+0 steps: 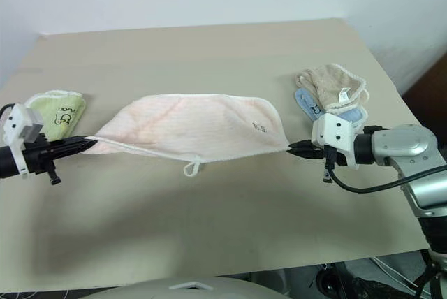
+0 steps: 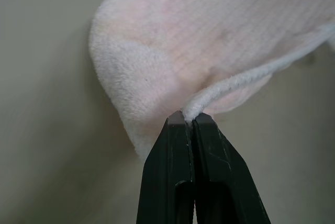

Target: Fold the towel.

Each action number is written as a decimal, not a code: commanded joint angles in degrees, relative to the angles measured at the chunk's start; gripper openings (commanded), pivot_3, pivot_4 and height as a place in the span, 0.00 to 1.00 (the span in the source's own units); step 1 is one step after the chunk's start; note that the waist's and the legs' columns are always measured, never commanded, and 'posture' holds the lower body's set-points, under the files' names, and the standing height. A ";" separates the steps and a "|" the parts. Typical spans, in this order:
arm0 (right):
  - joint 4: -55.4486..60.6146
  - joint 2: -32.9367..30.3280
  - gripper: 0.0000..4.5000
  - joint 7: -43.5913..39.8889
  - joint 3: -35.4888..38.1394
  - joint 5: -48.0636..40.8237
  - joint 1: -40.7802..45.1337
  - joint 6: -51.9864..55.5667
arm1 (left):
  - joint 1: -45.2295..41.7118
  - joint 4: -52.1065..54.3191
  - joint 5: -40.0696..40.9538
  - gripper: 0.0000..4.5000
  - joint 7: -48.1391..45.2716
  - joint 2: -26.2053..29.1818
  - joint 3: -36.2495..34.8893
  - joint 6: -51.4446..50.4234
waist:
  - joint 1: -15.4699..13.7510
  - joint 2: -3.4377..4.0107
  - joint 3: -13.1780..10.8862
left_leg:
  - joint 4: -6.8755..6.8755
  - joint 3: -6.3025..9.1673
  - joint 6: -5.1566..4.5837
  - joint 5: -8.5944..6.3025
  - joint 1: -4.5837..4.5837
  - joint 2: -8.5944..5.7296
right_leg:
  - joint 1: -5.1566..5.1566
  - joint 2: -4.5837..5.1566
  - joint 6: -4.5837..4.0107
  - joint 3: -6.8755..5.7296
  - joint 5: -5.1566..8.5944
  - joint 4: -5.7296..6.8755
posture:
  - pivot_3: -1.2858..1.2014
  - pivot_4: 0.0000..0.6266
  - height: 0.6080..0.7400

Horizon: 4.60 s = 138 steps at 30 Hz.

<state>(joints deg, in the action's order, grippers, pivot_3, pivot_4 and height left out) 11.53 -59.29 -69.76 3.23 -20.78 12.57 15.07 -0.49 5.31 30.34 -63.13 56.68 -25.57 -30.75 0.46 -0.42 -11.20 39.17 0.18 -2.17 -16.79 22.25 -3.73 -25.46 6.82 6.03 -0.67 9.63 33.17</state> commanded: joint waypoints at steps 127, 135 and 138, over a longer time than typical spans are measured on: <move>-18.66 52.35 0.88 113.77 22.57 -71.61 17.60 25.61 | -24.40 -8.84 -16.38 1.00 8.47 -17.28 22.00 20.29 | 1.91 -0.05 0.27 | -0.12 0.01 -0.24 0.14 -0.08 -0.03 | 0.03 -0.08 0.21 0.09 -0.32 -0.02 | 0.52 0.24 0.91; -19.70 50.87 0.27 112.15 23.20 -70.88 18.45 25.94 | -24.06 -9.14 -16.32 1.00 8.40 -17.24 21.71 20.63 | 1.72 -0.04 0.26 | -0.15 0.00 -0.24 0.14 0.16 -0.03 | -0.23 -0.06 0.21 0.09 -0.33 0.01 | 0.52 0.24 0.91; -18.91 50.06 0.03 112.38 23.47 -71.30 18.17 26.53 | -23.84 -8.98 -16.33 1.00 8.49 -17.31 21.74 20.59 | 1.74 -0.03 0.26 | -0.22 -0.01 -0.25 0.13 0.27 -0.04 | -0.37 -0.06 0.21 0.09 -0.33 0.00 | 0.52 0.24 0.91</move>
<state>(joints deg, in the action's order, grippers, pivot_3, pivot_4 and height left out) -9.25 -8.12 42.92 25.86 -91.34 30.04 41.29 -24.00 -4.92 13.20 -54.73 39.28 -3.06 -10.84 2.20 -0.46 -10.94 38.92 0.17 -2.42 -16.66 22.53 -3.76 -25.85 6.76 6.23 -0.57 9.31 33.17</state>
